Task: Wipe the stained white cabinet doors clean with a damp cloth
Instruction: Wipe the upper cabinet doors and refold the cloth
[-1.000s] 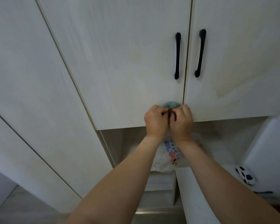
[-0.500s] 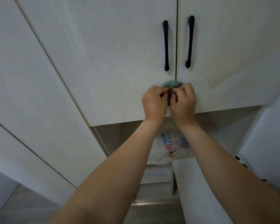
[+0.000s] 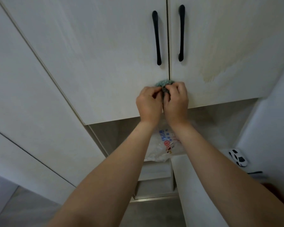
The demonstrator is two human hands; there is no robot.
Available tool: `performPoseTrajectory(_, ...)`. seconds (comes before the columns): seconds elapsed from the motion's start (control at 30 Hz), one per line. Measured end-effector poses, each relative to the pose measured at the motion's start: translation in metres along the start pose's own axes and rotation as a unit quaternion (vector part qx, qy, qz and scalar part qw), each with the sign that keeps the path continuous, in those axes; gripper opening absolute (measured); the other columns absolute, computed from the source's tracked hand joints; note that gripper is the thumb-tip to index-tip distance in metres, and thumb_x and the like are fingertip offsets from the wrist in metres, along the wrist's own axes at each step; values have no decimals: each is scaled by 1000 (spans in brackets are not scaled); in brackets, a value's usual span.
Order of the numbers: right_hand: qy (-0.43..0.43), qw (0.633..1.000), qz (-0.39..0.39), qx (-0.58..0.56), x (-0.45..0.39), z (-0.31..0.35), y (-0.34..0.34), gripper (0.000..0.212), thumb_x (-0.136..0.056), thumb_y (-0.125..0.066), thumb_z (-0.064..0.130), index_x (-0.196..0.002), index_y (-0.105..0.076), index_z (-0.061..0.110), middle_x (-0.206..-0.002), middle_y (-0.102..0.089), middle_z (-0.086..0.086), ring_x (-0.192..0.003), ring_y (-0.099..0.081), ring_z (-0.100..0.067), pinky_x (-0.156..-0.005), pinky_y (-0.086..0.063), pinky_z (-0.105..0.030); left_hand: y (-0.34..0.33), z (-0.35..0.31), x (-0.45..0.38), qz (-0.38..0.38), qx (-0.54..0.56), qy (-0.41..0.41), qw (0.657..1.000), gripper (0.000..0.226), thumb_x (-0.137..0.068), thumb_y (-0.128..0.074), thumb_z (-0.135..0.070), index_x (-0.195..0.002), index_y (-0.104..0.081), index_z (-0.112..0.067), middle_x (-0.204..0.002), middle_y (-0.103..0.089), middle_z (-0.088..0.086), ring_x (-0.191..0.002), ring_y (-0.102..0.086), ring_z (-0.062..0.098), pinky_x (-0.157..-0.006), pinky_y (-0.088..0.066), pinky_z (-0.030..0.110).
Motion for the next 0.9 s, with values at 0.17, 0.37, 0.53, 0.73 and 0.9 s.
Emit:
performPoseTrajectory(0.17, -81, 993, 87, -22, 58, -24, -12, 11, -89, -61, 0, -98, -66, 1, -101, -59, -11, -87, -57, -20, -77, -53, -35, -14, 42, 29, 130, -72, 36, 988, 14, -85, -69, -11, -96, -77, -15, -93, -72, 1, -85, -66, 15, -82, -55, 37)
performPoseTrajectory(0.37, -245, 963, 103, -49, 52, -36, 14, 26, -92, -58, 1, -117, -63, 5, -115, -63, -9, -104, -58, -18, -89, -45, -23, -9, 41, 42, 168, 59, 74, 981, 35, -90, -60, -17, -124, -59, -21, -84, -63, -5, -79, -65, 16, -76, -58, 40)
performPoseTrajectory(0.53, -390, 902, 96, -159, 34, -44, 42, 25, -96, -48, 2, -113, -60, 17, -106, -68, -3, -95, -66, -17, -76, -55, -26, -34, 11, 34, 293, 155, 90, 939, 42, -90, -64, -12, -130, -61, -26, -120, -63, -2, -104, -66, 18, -91, -57, 48)
performPoseTrajectory(0.73, -482, 843, -11, -236, 4, -24, 84, 26, -103, -49, 33, -119, -45, 12, -100, -60, -3, -89, -63, -19, -64, -53, -27, -40, -53, 9, 271, 204, 93, 936, 20, -89, -70, -14, -102, -64, -27, -83, -67, 2, -78, -68, 25, -72, -60, 41)
performPoseTrajectory(0.9, -380, 899, -71, -203, -64, 18, 133, 27, -89, -63, 2, -113, -65, 14, -103, -70, -5, -94, -69, -20, -79, -59, -32, -39, -126, -27, 252, 280, 119, 918, 15, -92, -65, -19, -107, -63, -19, -95, -68, 4, -92, -70, 27, -80, -60, 46)
Point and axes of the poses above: each hand's wrist, its own x-axis away from the middle knuckle, its own y-axis out of the back of the hand, z = x × y, the point moved 8 cm from there along -x, towards the middle knuckle
